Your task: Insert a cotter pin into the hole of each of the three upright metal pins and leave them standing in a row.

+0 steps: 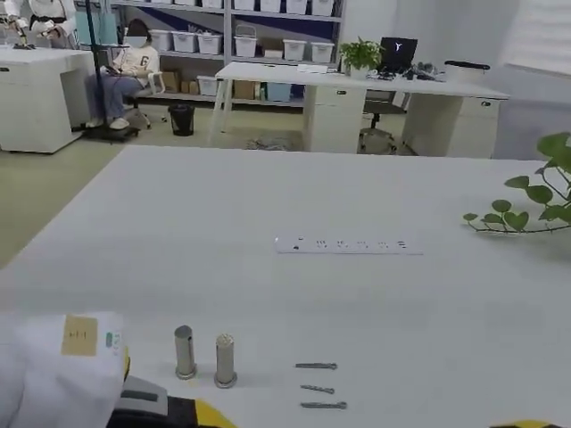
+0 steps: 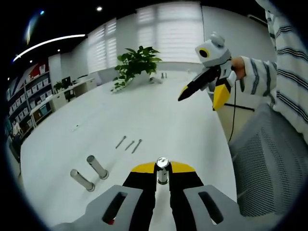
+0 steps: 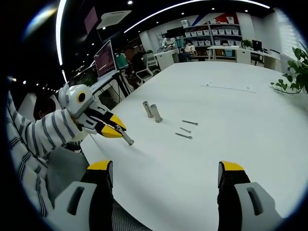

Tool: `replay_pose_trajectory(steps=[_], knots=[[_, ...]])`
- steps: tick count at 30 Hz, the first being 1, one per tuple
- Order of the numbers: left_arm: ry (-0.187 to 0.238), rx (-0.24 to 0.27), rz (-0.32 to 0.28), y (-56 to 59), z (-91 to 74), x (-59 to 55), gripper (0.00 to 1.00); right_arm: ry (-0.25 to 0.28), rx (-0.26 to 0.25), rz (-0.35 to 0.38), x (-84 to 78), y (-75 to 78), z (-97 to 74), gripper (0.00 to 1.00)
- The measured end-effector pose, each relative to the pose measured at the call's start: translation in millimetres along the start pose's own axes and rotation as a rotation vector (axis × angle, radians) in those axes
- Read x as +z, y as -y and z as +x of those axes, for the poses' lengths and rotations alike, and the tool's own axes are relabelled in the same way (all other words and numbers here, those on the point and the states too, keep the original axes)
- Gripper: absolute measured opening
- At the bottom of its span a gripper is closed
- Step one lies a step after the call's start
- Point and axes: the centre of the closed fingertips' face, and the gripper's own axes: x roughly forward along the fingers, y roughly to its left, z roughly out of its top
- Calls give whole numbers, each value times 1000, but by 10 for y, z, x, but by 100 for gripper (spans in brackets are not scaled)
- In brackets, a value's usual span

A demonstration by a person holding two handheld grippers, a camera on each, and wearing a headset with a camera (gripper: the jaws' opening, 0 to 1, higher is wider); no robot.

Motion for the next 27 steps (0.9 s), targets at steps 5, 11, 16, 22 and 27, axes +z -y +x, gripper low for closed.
replay_pose_trajectory(steps=[5, 11, 16, 22, 27], knots=[[-6, 8, -10, 7, 72, -64, 5, -10, 16, 1, -26, -24, 54, 89], [-18, 9, -13, 13, 160, -142, 5, -21, 31, 1, -47, -44, 101, 89], [-23, 4, -26, 30, 198, -201, 5, -31, 40, -4, -57, -53, 117, 89], [-24, 9, -19, 35, 228, -240, 5, -30, 43, -8, -41, -59, 124, 89], [-43, 8, -14, 27, 258, -291, 5, -31, 46, -9, -42, -74, 132, 89]])
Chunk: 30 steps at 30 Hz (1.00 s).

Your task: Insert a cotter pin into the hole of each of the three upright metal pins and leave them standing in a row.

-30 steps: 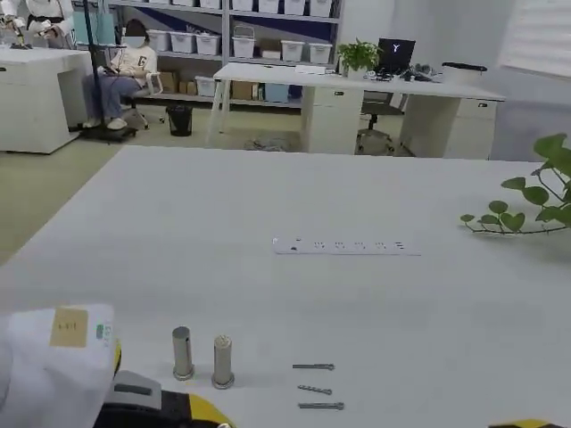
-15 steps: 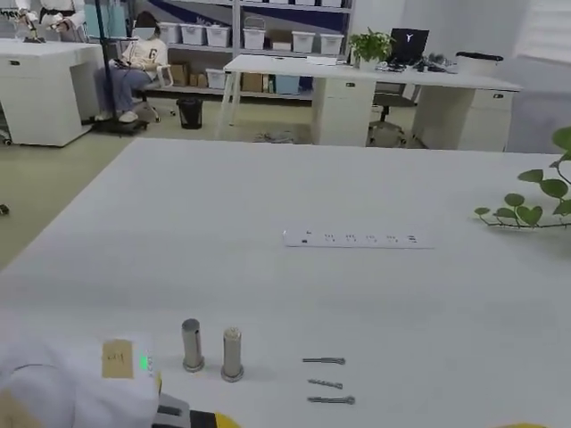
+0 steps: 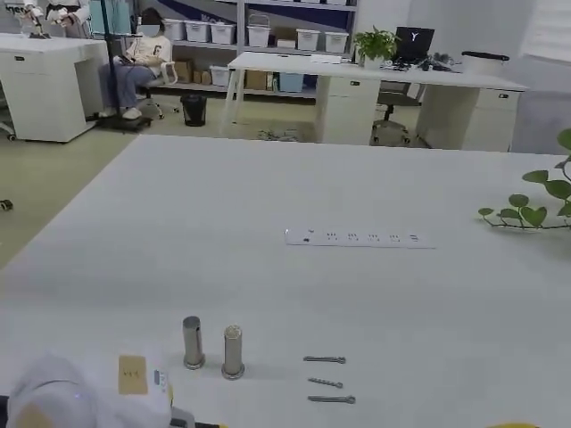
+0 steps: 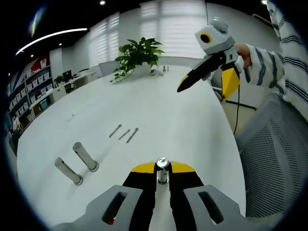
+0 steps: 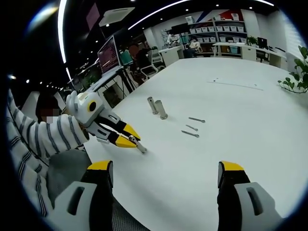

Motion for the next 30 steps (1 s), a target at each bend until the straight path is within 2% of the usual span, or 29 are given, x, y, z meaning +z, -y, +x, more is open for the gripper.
replay_pose_trajectory(steps=[5, 10, 15, 22, 25, 26, 29, 30], knots=[[2, -5, -11, 8, 13, -13, 5, -2, 2, -5, -7, -9, -1, 88], [-8, -5, -3, 30, 33, -73, 5, -2, 3, -7, -3, -15, -2, 88], [25, 1, -26, 28, 40, -49, 5, -1, 5, -6, -1, -16, 2, 88], [30, 5, -42, 32, 28, -58, 5, -2, 7, -8, 4, -17, 6, 88], [33, 6, -69, 28, 29, -58, 5, -6, 7, -8, -7, -14, 7, 88], [33, -3, -101, 35, 31, -58, 6, -6, 7, -7, -10, -15, 7, 88], [32, 0, -99, 28, 37, -53, 6, -5, 8, -6, -9, -23, 8, 88], [31, -8, -115, 37, 39, -52, 6, -4, 9, -7, -6, -27, 8, 88]])
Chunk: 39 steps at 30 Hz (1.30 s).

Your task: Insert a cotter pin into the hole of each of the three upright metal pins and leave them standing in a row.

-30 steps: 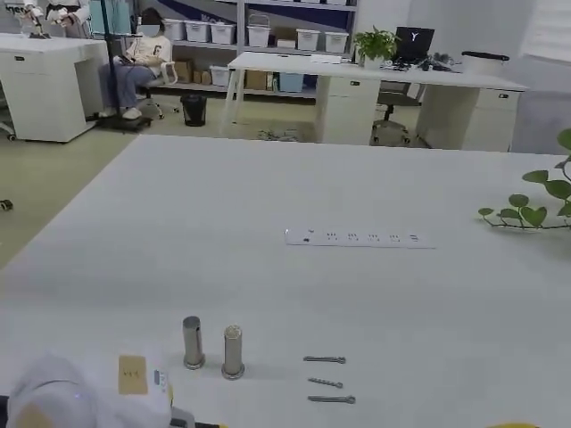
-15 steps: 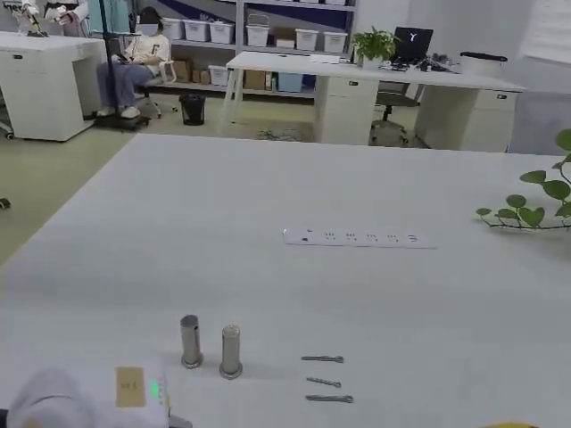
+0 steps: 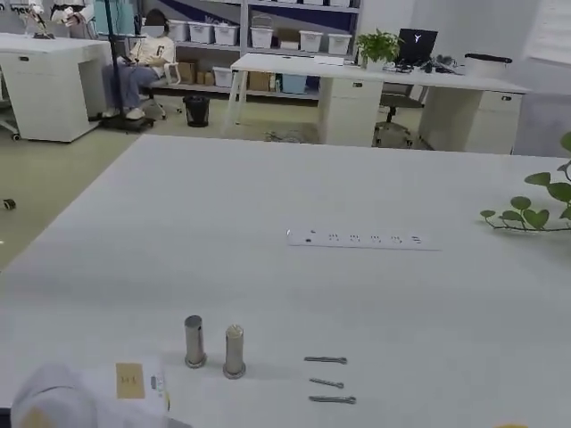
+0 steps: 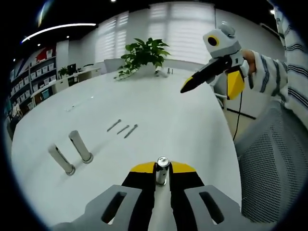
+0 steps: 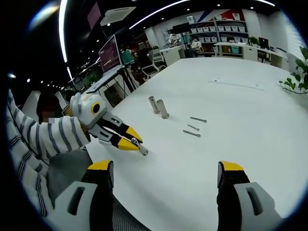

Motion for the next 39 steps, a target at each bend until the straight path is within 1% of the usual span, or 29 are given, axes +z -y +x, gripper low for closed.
replay_pose_trajectory(steps=[1, 3, 4, 5, 7, 9, 10, 12, 14, 17, 18, 21, 23, 25, 27, 28, 29, 32, 35, 37, 39], knots=[[1, -4, -2, 4, -1, 2, 7, 1, 1, -1, 3, -4, 0, 88], [4, -22, -26, 32, -5, 8, 12, 3, 2, -4, 9, -9, -2, 88], [7, -20, -14, 37, -12, 14, 16, 4, 2, -5, 14, -10, -4, 88], [8, -15, -6, 35, -17, 22, 24, 5, 3, -5, 18, -10, -6, 88], [18, -17, -20, 48, -40, 48, 34, 8, 3, -7, 25, -10, -7, 88], [37, -27, -52, 77, -66, 94, 39, 6, 5, -5, 21, -10, -3, 88], [42, -30, -59, 90, -83, 116, 42, 3, 7, -6, 15, -14, 0, 88], [52, -28, -69, 106, -107, 154, 53, 4, 8, -8, 16, -18, 2, 88], [84, -21, -79, 114, -148, 227, 62, 5, 11, -7, 16, -25, 3, 88], [123, -21, -104, 145, -232, 336, 67, 7, 11, -7, 18, -23, -1, 88], [128, -21, -112, 151, -251, 351, 68, 8, 11, -7, 19, -21, -2, 87], [139, 5, -135, 122, -324, 377, 74, 12, 7, -8, 20, -11, -7, 87], [141, 15, -149, 111, -368, 379, 79, 11, 9, -4, 18, -11, -9, 87], [145, 25, -149, 109, -402, 388, 84, 7, 9, -8, 15, -6, -11, 87], [154, 42, -166, 112, -440, 401, 86, 5, 8, -12, 18, -3, -15, 87], [158, 50, -173, 122, -458, 402, 87, 14, 10, -21, 40, -2, -15, 87], [156, 50, -175, 141, -468, 395, 89, 19, 10, -23, 53, -1, -16, 87], [155, 83, -193, 155, -518, 362, 98, 20, 15, -22, 79, -2, -8, 87], [154, 95, -212, 178, -561, 332, 99, 18, 16, -27, 98, 1, 2, 87], [146, 107, -228, 197, -593, 291, 99, 20, 20, -33, 123, -4, 8, 87], [126, 140, -225, 185, -624, 215, 99, 22, 22, -42, 138, -11, 10, 86]])
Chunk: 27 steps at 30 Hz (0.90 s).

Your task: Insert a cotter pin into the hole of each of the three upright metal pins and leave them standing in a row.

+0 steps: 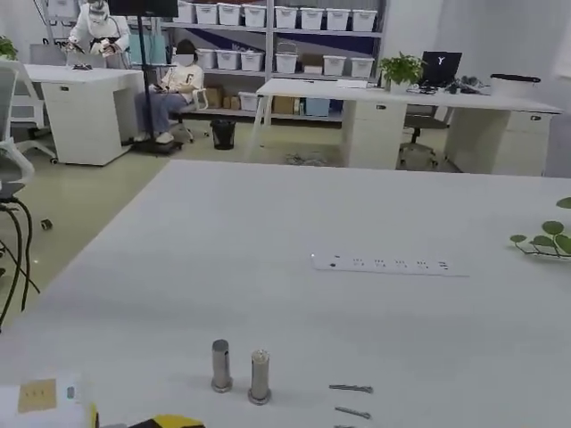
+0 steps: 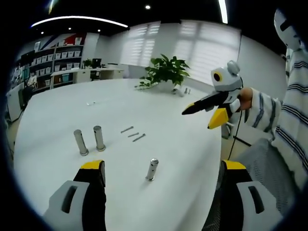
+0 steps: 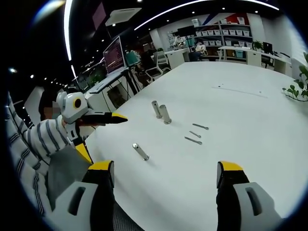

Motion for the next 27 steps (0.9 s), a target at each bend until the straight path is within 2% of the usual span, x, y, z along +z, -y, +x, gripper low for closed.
replay_pose_trajectory(steps=[2, 6, 11, 19, 25, 27], knots=[[-15, 21, -1, -21, -32, -69, 99, 4, 7, -10, 20, -6, 7, 86], [-12, 34, -34, -20, -81, -144, 99, -13, 22, -21, 40, -3, 23, 81], [-11, 74, -74, -32, -145, -232, 99, -19, 26, -60, 167, 53, 23, 80], [-17, 108, -90, -44, -237, -286, 99, -67, -19, -163, 313, 277, 25, 78], [-30, 109, -115, -38, -282, -327, 99, -112, -29, -221, 338, 363, 32, 75], [-22, 113, -126, -25, -295, -324, 99, -102, -50, -239, 386, 425, 50, 72]])
